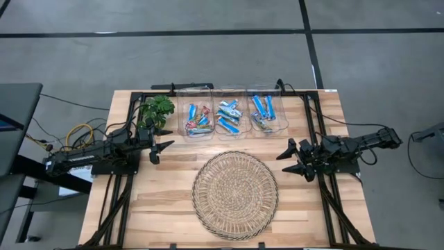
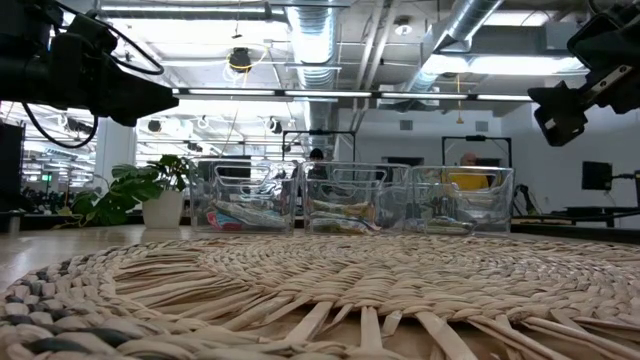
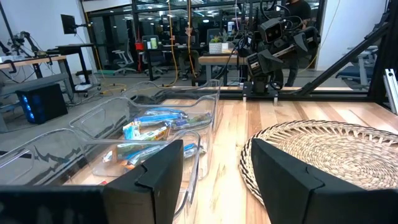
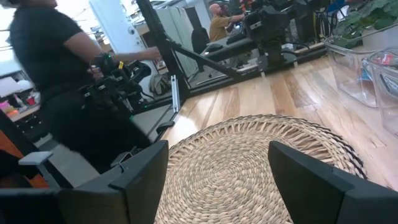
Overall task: Pick and place Granola Bars by type
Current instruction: Return to Home Position
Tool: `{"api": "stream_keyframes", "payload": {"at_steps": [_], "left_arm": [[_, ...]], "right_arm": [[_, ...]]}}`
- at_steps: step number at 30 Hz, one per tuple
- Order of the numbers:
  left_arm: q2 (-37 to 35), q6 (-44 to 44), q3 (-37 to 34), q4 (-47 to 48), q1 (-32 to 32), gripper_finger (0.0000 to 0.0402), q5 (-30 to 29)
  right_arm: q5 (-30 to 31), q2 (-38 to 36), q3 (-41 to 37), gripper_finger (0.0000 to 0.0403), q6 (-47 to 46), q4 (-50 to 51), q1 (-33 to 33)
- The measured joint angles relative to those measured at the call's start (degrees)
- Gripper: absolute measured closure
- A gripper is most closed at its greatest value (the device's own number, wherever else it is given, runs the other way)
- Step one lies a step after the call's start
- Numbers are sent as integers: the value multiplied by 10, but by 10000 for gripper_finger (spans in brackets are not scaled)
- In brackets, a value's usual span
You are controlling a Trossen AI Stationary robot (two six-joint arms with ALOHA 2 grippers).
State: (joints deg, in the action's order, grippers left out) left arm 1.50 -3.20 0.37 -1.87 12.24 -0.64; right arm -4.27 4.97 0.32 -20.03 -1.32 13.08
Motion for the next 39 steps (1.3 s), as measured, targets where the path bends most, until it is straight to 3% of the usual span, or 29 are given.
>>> {"api": "stream_keyframes", "payload": {"at_steps": [13,21,39], "left_arm": [[0,0,0,0,0,218,0],[0,0,0,0,-47,218,1],[0,0,0,0,-48,218,2]], "right_arm": [[0,0,0,132,0,0,0],[0,0,0,132,0,0,0],[0,0,0,132,0,0,0]]}}
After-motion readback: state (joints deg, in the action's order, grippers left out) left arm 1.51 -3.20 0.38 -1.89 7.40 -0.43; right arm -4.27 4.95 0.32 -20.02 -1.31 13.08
